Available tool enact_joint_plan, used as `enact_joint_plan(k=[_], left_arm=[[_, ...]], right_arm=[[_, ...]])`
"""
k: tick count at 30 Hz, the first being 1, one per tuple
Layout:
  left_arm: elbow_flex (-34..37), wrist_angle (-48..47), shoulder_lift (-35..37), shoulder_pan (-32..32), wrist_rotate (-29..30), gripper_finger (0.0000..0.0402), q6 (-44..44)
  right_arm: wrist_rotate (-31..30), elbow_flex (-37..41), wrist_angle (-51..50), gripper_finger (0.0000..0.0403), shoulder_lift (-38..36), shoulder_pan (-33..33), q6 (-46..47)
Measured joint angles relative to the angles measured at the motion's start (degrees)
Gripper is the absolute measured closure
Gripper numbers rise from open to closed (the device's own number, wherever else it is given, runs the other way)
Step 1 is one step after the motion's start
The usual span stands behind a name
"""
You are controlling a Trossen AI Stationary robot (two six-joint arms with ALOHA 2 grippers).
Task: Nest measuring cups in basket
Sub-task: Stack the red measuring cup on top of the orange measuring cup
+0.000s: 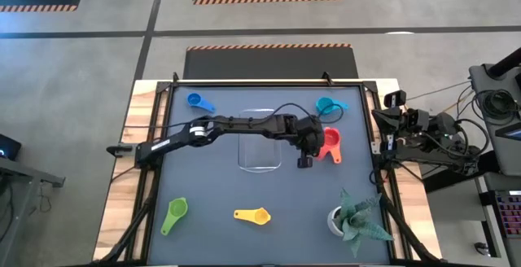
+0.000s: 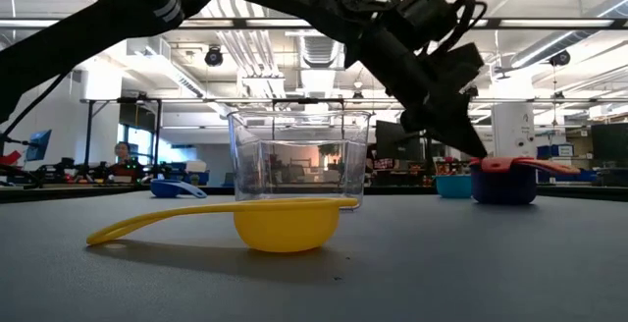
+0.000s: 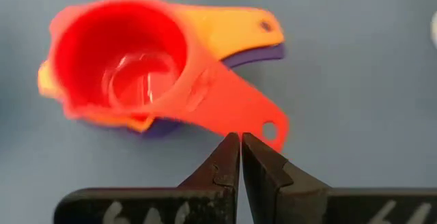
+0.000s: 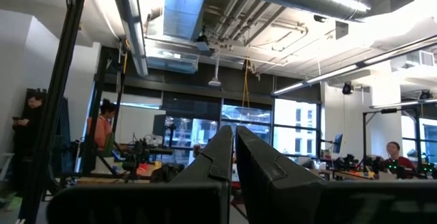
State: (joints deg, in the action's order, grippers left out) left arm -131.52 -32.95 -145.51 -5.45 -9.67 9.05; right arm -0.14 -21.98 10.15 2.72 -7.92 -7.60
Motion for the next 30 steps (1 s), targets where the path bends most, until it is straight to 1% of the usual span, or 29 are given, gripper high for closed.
enact_joint_plan(k=[3, 4, 7, 10, 12, 15, 23, 27, 30], left_arm=[[-0.07, -0.17, 0.0, 0.33, -0.13, 0.0402, 0.78], [-0.07, -0.33, 0.0, 0.33, -0.11, 0.0402, 0.83], [-0.07, -0.41, 0.0, 0.26, -0.09, 0.0402, 0.88], [-0.07, -0.58, 0.0, 0.21, 0.09, 0.0402, 1.19], [-0.07, -1.06, 0.0, 0.28, 0.07, 0.0402, 1.99], [-0.07, -1.17, 0.04, 0.27, 0.13, 0.0402, 2.84], [-0.07, -1.7, 0.55, 0.26, 0.27, 0.0402, 3.75], [-0.07, -1.92, 0.62, 0.26, 0.28, 0.0402, 3.7], [-0.07, -1.9, 0.68, 0.29, 0.28, 0.0402, 3.55]], right_arm=[[-0.19, 0.0, -0.1, 0.0394, 0.0, 0.0, 1.44], [-1.31, 0.0, -0.22, 0.0394, 0.01, 0.02, 2.86], [-7.45, -0.02, -2.01, 0.0394, 0.71, 0.0, 6.49], [-11.94, -0.3, -5.3, 0.0394, 2.9, 0.0, 9.62], [-13.69, -2.7, -11.56, 0.0394, 5.22, 0.0, 13.31], [-14.64, -7.7, -22.35, 0.0394, 9.04, 0.02, 19.64], [-15.69, -17.93, -50.98, 0.0394, 18.61, 0.0, 35.08], [-16.89, -19.57, -65.64, 0.0394, 20.68, 0.0, 44.16], [-15.47, -18.54, -73.88, 0.0394, 20.95, 0.0, 50.66]])
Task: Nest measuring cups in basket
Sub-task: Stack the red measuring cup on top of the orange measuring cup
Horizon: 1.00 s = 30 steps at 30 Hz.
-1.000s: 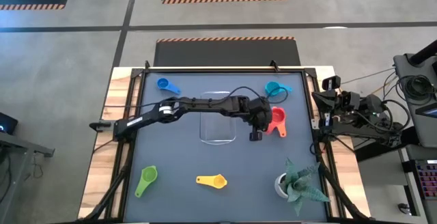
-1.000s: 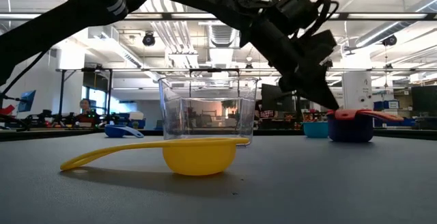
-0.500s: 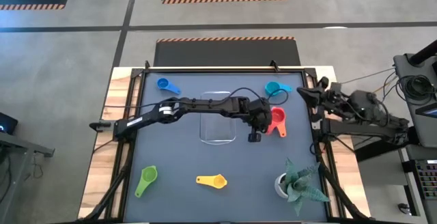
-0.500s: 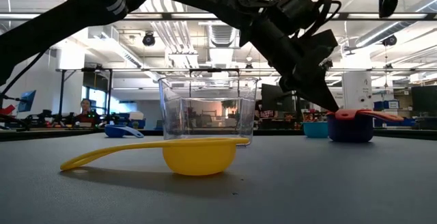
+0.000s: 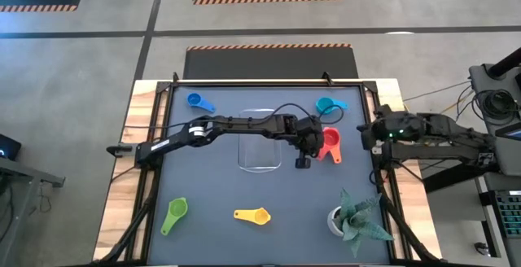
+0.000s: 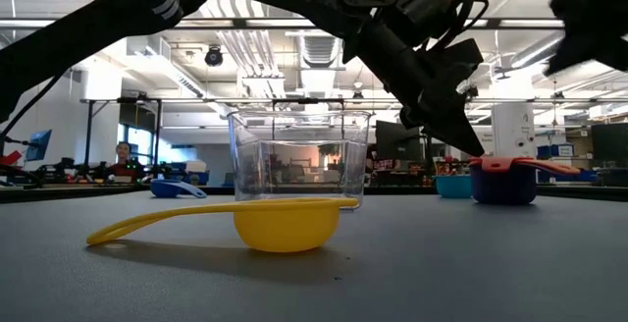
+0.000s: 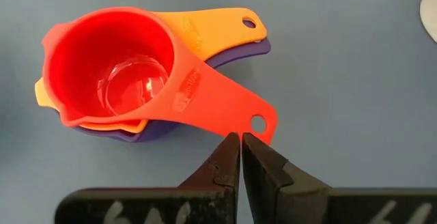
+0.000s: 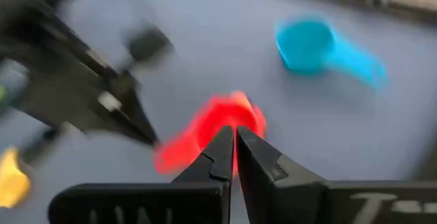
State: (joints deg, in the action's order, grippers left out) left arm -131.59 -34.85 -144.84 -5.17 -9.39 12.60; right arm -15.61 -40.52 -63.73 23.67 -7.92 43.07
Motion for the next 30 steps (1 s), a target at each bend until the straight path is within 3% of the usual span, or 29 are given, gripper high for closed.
enact_joint_plan(k=[3, 30], left_arm=[[0.0, 0.06, 0.02, -0.02, 0.0, 0.0402, -0.02], [1.13, -0.3, -0.22, 0.09, 0.12, 0.0402, -0.68]], right_arm=[[1.96, 2.82, -2.53, 0.0394, 0.01, 0.0, 3.99], [10.41, 24.22, 18.45, 0.0394, 0.43, 0.02, 10.67]])
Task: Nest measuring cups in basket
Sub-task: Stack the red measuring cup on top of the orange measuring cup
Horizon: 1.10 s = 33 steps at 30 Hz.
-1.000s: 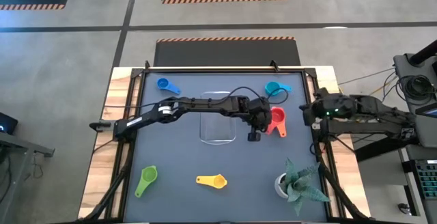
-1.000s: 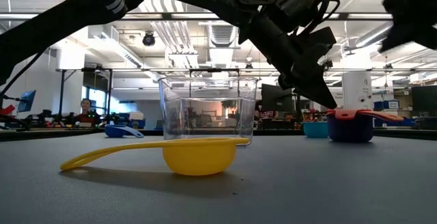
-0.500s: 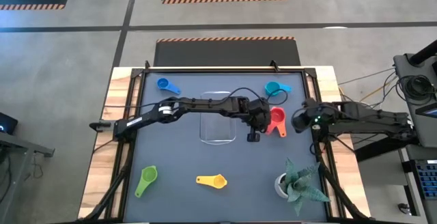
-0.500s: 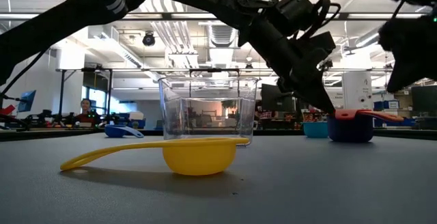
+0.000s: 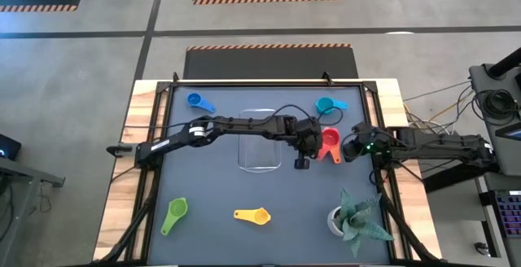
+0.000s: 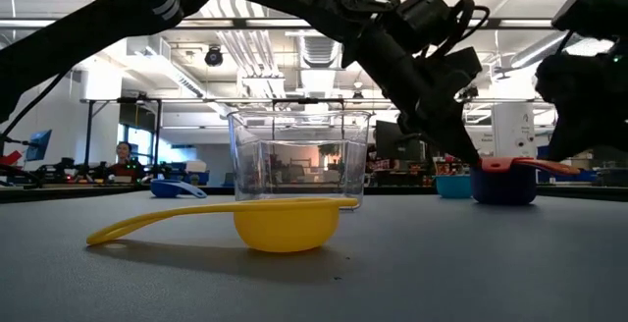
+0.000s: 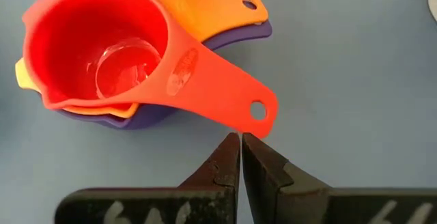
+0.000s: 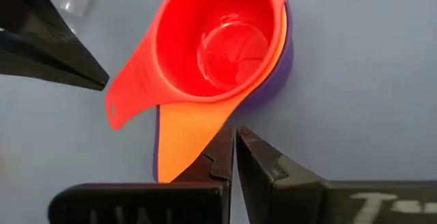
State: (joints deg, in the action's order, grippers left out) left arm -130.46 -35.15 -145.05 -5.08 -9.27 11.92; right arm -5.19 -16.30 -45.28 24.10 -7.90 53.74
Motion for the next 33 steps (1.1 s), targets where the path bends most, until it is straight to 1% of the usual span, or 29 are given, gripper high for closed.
enact_joint_plan(k=[4, 5, 12, 19, 25, 28, 33], left_arm=[[0.12, -0.05, 0.0, 0.0, 4.25, 0.0402, 0.0], [0.19, 0.01, -0.02, 0.0, 4.47, 0.0402, -0.01], [0.55, 1.33, -0.11, 0.31, 3.85, 0.0402, -0.53], [0.6, 3.11, -0.11, 0.94, 3.76, 0.0402, -0.9], [0.77, 3.63, -0.11, 1.05, 3.7, 0.0402, -0.89], [0.77, 5.25, -0.11, 1.18, 3.68, 0.0402, -1.17], [0.77, 5.11, -0.11, 1.31, 3.68, 0.0402, -1.31]], right_arm=[[0.76, 1.47, 1.02, 0.0394, 0.0, 0.0, 0.57], [0.75, 1.62, 1.06, 0.0394, 0.0, 0.0, 0.74], [0.74, 2.22, 1.92, 0.0394, 0.02, 0.0, 0.76], [1.27, 3.81, 7.43, 0.0394, 0.7, 0.02, -0.28], [2.25, 3.82, 10.26, 0.0394, 0.79, 0.02, -0.77], [2.3, 3.79, 10.62, 0.0394, 0.79, 0.02, -0.77], [2.32, 3.94, 9.93, 0.0394, 0.79, 0.02, -0.79]])
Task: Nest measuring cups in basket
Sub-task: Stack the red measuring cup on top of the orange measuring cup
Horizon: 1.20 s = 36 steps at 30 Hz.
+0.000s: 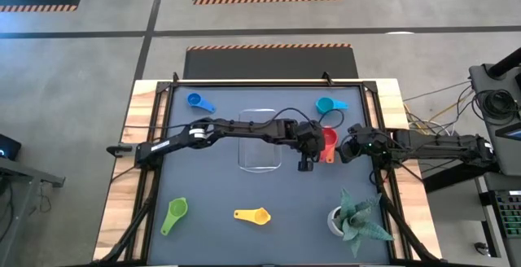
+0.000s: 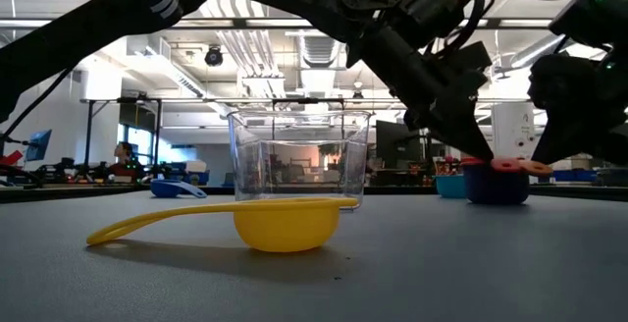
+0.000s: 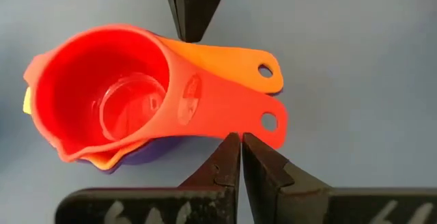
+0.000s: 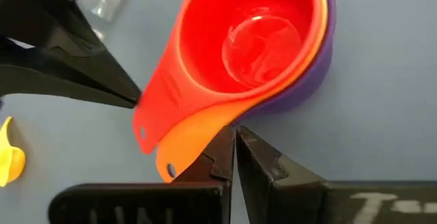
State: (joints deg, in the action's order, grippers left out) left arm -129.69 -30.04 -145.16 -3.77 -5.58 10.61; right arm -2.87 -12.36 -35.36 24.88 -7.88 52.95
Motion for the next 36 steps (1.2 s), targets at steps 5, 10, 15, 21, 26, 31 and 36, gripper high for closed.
enact_joint_plan(k=[5, 10, 15, 21, 26, 31, 36], left_arm=[[-0.99, -3.59, 0.77, 0.0, 0.02, 0.0402, 0.77], [-1.17, -7.92, 0.93, 0.0, 0.02, 0.0402, 2.26], [-0.94, -3.89, -1.36, 0.05, 0.02, 0.0402, 2.17], [-0.83, 1.0, -2.38, 0.63, -1.11, 0.0402, 0.57], [-0.85, 2.64, -2.47, 1.14, -2.99, 0.0402, -0.17], [-0.9, 0.69, -2.45, 1.2, -2.97, 0.0402, -0.45], [-0.9, -1.41, -2.35, 1.28, -2.97, 0.0402, -0.6]], right_arm=[[0.03, 0.02, -0.33, 0.0394, 0.02, 0.0, -0.01], [0.06, 0.02, -0.37, 0.0394, 0.04, 0.0, -0.56], [-0.1, 0.02, -0.39, 0.0394, 0.04, 0.0, -1.21], [-0.13, 0.04, -0.39, 0.0394, 0.04, 0.0, -1.51], [-0.12, 0.04, -0.37, 0.0394, 0.04, 0.0, -1.51], [-0.09, 0.04, -0.37, 0.0394, 0.04, 0.0, -1.46], [-0.05, 0.04, -1.64, 0.0394, 0.07, 0.0, -1.41]])
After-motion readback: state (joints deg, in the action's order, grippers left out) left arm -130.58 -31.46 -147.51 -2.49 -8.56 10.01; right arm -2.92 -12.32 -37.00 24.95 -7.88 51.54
